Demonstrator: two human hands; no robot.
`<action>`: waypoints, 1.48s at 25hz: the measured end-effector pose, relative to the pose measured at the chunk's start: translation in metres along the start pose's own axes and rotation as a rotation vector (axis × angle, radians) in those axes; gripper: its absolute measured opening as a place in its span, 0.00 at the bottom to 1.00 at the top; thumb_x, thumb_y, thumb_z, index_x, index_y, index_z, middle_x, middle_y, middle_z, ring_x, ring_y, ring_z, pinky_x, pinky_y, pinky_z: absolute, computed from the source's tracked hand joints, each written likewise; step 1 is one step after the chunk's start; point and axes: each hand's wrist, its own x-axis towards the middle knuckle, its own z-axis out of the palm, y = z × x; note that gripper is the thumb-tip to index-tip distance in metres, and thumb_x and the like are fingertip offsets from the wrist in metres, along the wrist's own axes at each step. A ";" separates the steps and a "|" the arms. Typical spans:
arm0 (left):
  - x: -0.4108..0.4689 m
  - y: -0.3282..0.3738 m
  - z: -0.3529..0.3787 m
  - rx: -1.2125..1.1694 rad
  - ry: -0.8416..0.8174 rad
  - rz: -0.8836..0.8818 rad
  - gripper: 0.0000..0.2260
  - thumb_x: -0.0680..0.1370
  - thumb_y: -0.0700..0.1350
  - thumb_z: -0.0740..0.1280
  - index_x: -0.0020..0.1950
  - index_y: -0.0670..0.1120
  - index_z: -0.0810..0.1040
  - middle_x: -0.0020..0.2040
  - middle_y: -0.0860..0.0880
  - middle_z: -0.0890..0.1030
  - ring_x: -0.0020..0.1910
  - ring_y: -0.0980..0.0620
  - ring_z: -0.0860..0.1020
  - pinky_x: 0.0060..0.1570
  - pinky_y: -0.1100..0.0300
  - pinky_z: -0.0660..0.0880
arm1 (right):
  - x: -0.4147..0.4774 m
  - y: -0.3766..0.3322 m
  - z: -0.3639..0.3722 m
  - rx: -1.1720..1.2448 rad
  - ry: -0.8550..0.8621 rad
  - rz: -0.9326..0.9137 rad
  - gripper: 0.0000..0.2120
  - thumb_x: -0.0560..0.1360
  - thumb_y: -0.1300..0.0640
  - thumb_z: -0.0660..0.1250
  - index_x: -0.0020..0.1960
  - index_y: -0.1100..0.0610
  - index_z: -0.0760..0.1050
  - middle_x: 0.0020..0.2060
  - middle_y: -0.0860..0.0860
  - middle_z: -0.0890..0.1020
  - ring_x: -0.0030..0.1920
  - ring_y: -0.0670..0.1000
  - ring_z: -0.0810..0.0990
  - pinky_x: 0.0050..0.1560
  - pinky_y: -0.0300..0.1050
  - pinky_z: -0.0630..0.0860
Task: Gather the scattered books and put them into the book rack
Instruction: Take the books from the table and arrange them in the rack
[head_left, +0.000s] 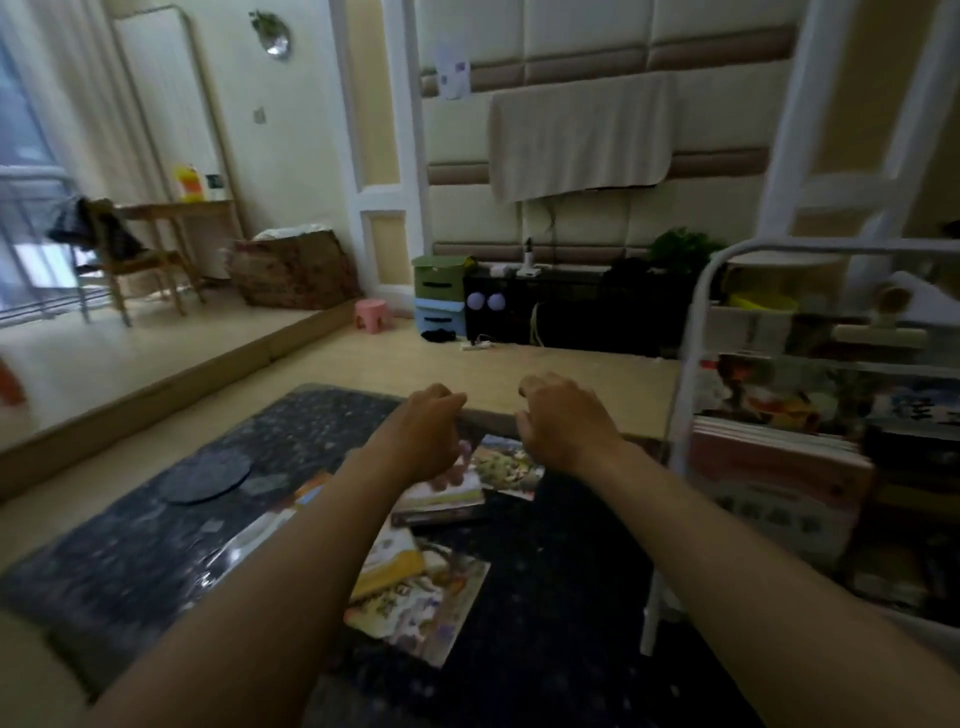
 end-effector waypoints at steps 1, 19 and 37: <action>-0.008 -0.020 0.006 -0.003 -0.028 -0.037 0.25 0.80 0.41 0.62 0.77 0.45 0.63 0.71 0.44 0.67 0.67 0.42 0.69 0.63 0.51 0.71 | 0.003 -0.015 0.016 0.025 -0.045 -0.013 0.15 0.80 0.51 0.61 0.64 0.57 0.71 0.59 0.57 0.76 0.59 0.60 0.75 0.58 0.53 0.72; -0.123 -0.104 0.240 0.034 0.145 -0.406 0.07 0.70 0.44 0.69 0.40 0.42 0.72 0.40 0.41 0.74 0.39 0.42 0.72 0.34 0.53 0.65 | 0.018 -0.061 0.244 -0.121 -0.956 0.316 0.62 0.57 0.32 0.80 0.77 0.58 0.50 0.74 0.60 0.57 0.73 0.63 0.58 0.69 0.61 0.67; -0.122 -0.100 0.248 0.015 0.293 -0.399 0.08 0.74 0.48 0.61 0.40 0.43 0.73 0.40 0.44 0.73 0.40 0.45 0.69 0.39 0.52 0.67 | 0.016 -0.050 0.230 0.160 -1.032 0.355 0.23 0.75 0.53 0.73 0.66 0.60 0.71 0.52 0.56 0.80 0.47 0.56 0.84 0.46 0.51 0.82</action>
